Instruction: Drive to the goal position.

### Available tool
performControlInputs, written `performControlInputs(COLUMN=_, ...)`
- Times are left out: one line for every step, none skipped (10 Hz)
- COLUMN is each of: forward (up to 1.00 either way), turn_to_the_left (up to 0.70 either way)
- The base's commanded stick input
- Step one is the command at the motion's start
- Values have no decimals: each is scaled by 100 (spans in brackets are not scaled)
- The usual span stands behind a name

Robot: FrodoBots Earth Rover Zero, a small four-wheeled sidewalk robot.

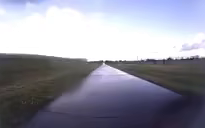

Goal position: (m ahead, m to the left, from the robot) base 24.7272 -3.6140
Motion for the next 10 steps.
performControlInputs(forward=45, turn_to_the_left=0)
performControlInputs(forward=45, turn_to_the_left=0)
performControlInputs(forward=45, turn_to_the_left=0)
performControlInputs(forward=45, turn_to_the_left=0)
performControlInputs(forward=45, turn_to_the_left=0)
performControlInputs(forward=45, turn_to_the_left=0)
performControlInputs(forward=45, turn_to_the_left=0)
performControlInputs(forward=45, turn_to_the_left=0)
performControlInputs(forward=45, turn_to_the_left=0)
performControlInputs(forward=45, turn_to_the_left=0)
